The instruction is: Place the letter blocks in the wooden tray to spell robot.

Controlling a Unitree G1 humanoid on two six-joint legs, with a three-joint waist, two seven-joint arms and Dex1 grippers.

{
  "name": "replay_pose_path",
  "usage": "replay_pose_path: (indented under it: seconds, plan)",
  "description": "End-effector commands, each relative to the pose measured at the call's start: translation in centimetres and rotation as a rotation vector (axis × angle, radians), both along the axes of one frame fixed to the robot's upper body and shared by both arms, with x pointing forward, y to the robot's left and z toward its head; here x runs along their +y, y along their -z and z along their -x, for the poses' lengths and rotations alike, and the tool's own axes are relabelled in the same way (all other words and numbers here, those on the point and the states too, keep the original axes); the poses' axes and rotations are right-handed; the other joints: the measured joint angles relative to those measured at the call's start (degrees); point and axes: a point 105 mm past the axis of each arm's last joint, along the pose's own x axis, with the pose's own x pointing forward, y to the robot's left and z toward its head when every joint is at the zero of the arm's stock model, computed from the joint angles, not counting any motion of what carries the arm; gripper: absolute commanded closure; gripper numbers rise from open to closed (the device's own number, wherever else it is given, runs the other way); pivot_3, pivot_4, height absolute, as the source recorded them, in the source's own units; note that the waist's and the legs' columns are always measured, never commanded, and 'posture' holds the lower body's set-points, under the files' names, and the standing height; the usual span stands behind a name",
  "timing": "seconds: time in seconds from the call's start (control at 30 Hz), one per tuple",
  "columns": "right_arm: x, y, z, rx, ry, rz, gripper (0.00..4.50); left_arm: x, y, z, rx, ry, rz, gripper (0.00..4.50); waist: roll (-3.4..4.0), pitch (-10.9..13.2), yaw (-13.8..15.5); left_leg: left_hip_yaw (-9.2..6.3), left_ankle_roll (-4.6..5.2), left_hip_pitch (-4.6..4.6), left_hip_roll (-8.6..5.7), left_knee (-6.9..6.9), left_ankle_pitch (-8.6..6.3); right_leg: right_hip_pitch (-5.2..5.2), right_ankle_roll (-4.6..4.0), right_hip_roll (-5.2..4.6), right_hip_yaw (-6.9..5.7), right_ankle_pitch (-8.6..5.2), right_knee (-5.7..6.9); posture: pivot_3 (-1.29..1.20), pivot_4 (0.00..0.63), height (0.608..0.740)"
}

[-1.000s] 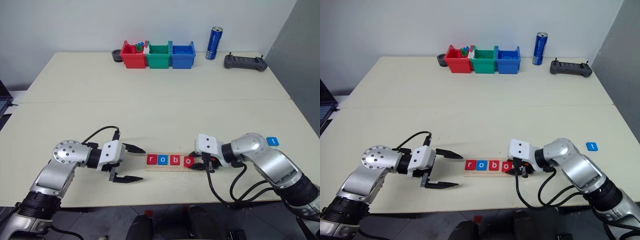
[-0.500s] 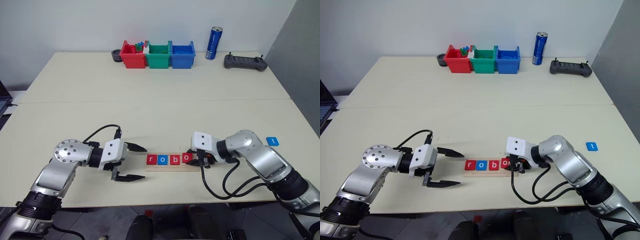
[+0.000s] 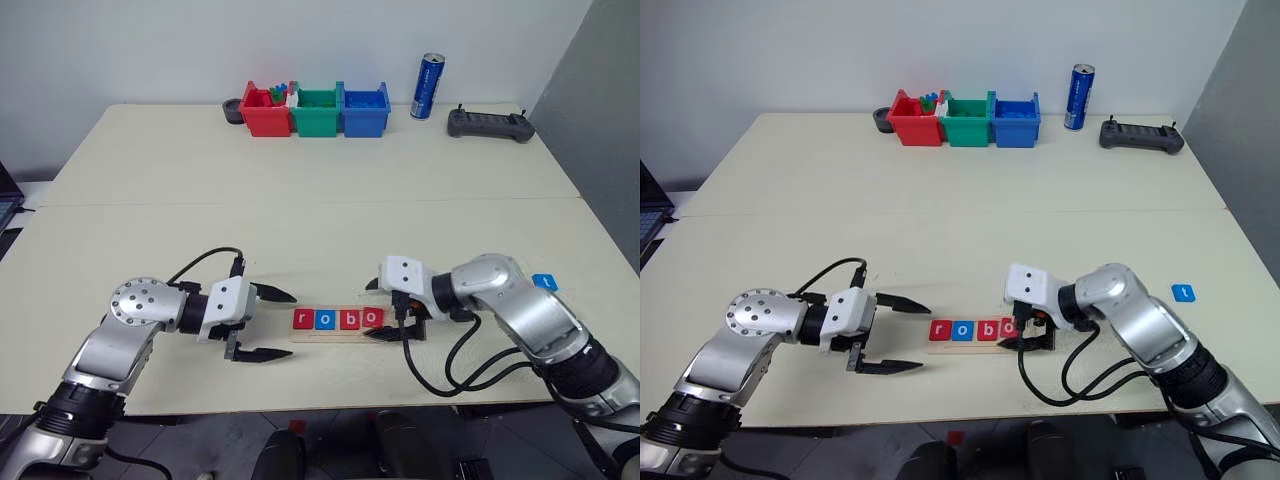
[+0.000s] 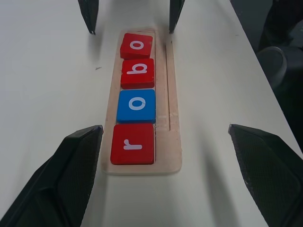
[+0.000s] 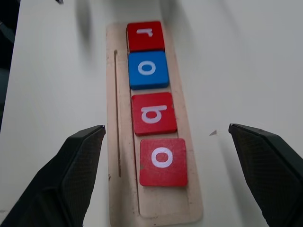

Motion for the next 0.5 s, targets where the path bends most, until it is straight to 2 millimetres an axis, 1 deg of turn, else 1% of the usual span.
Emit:
replay_pose_path:
  seconds: [0.03,0.13,0.27,0.3,0.4,0.5]
  plan:
    - [-0.2,-1.5,-0.4,-0.079,0.028,-0.034,0.61,-0.4,-0.9,-0.1,-0.038,0.01,0.01,0.0,0.0,0.0,0.0,0.0,0.0,0.0,0.0,0.0,0.0,0.0,0.0,0.0,0.0,0.0,0.0,0.0,0.15,0.74]
    - [-0.5,-1.0,-1.4,-0.12,0.07,-0.023,1.68,-0.4,-1.0,-0.1,-0.037,0.009,0.01,0.0,0.0,0.0,0.0,0.01,0.0,0.0,0.0,0.0,0.0,0.0,0.0,0.0,0.0,0.0,0.0,0.0,0.15,0.74]
    - [-0.8,-0.4,-2.3,-0.159,0.086,0.011,3.13,-0.4,-0.9,-0.2,-0.039,0.008,0.008,0.0,0.0,0.0,0.0,0.01,0.0,0.0,0.0,0.0,0.0,0.0,0.0,0.0,0.0,0.0,0.0,0.0,0.15,0.74]
    - [-0.8,-0.2,-2.4,-0.161,0.085,0.019,3.55,-0.3,-0.9,-0.2,-0.039,0.008,0.008,0.0,0.0,0.0,0.0,0.02,0.0,0.0,0.0,0.0,0.0,0.0,0.0,0.0,0.01,0.0,0.0,0.0,0.15,0.74]
    - [-0.8,0.5,-2.2,-0.145,0.061,0.039,4.49,-0.3,-0.9,-0.3,-0.041,0.007,0.006,0.0,0.0,0.0,0.0,0.02,0.0,0.0,0.0,-0.01,0.0,0.0,0.0,0.0,0.01,0.0,0.0,0.0,0.15,0.74]
    - [-0.4,1.2,-1.7,-0.111,0.036,0.038,4.49,-0.4,-1.0,-0.3,-0.041,0.007,0.009,0.0,0.0,0.0,0.0,0.01,0.0,0.0,0.0,-0.01,0.0,0.0,0.0,0.0,0.01,0.0,0.0,0.0,0.15,0.74]
